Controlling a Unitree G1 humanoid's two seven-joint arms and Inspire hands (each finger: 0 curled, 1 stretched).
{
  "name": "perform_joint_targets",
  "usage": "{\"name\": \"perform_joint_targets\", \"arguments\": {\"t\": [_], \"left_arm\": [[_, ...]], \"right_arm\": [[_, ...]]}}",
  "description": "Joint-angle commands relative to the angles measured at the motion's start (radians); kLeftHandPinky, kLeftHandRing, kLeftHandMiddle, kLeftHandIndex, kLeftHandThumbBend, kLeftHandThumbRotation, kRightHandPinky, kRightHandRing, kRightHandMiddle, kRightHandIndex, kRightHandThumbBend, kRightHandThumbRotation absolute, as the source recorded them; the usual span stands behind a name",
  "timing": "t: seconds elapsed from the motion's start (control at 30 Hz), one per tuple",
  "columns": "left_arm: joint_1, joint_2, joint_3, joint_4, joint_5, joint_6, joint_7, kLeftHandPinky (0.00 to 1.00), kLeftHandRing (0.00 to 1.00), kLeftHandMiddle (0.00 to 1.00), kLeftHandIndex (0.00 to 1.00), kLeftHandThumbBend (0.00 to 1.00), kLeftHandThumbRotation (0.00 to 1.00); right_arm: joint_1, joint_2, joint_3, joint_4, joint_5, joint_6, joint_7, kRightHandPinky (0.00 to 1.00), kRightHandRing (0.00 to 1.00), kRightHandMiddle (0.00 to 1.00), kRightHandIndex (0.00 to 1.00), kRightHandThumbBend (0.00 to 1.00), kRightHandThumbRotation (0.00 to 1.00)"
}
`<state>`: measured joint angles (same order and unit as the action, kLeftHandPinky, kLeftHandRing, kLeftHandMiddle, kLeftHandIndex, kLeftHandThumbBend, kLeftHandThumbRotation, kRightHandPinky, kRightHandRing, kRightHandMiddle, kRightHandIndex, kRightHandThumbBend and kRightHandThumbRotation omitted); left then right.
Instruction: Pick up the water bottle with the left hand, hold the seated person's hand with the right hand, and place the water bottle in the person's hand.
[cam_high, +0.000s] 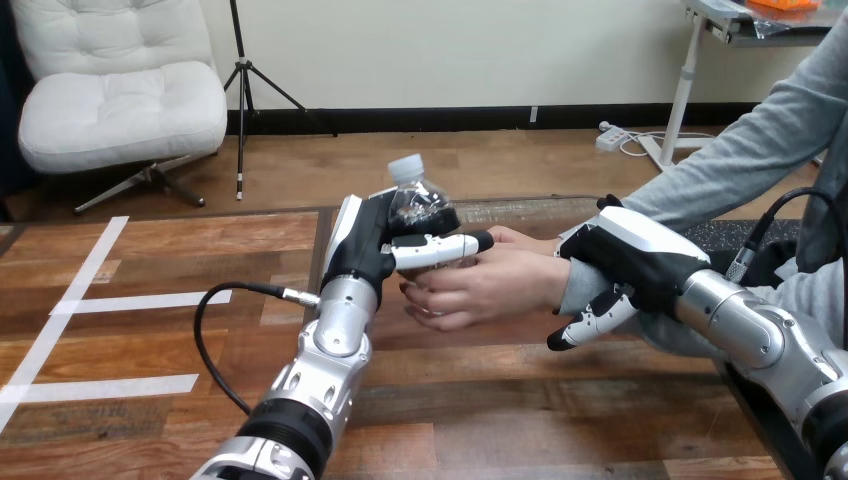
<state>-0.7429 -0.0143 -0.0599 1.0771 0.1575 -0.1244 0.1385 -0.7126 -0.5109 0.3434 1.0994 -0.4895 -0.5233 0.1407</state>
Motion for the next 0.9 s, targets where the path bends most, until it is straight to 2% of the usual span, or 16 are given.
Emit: {"name": "perform_joint_targets", "arguments": {"t": [0.0,0.2,0.3,0.4,0.6,0.87], "left_arm": [[-0.037,0.031,-0.007,-0.065,0.010,0.066,-0.020,0.80,0.91,0.96,0.97,0.99,0.55],[-0.017,0.030,-0.003,-0.108,0.017,0.098,0.008,0.89,0.98,0.99,1.00,1.00,0.59],[-0.005,0.032,-0.006,-0.127,0.031,0.108,0.039,0.94,0.99,1.00,1.00,1.00,0.60],[0.005,0.037,-0.009,-0.141,0.040,0.110,0.048,0.97,1.00,1.00,1.00,1.00,0.62],[0.033,0.050,-0.011,-0.179,0.051,0.099,0.063,0.99,1.00,1.00,1.00,1.00,0.66],[0.070,0.072,0.013,-0.219,0.033,0.055,0.041,1.00,1.00,1.00,1.00,1.00,0.71]], "right_arm": [[-0.068,0.019,-0.016,-0.030,0.012,-0.017,-0.014,0.26,0.30,0.36,0.38,0.80,0.00],[-0.065,0.018,-0.016,-0.036,0.012,-0.015,-0.013,0.26,0.30,0.37,0.38,0.79,0.00],[-0.063,0.018,-0.017,-0.039,0.012,-0.017,-0.014,0.27,0.31,0.37,0.38,0.79,0.00],[-0.063,0.017,-0.017,-0.041,0.013,-0.015,-0.012,0.27,0.31,0.37,0.38,0.79,0.00],[-0.060,0.017,-0.017,-0.042,0.011,-0.019,-0.019,0.27,0.31,0.37,0.38,0.79,0.00],[-0.059,0.016,-0.017,-0.040,0.013,-0.022,-0.018,0.27,0.31,0.37,0.38,0.79,0.00]]}}
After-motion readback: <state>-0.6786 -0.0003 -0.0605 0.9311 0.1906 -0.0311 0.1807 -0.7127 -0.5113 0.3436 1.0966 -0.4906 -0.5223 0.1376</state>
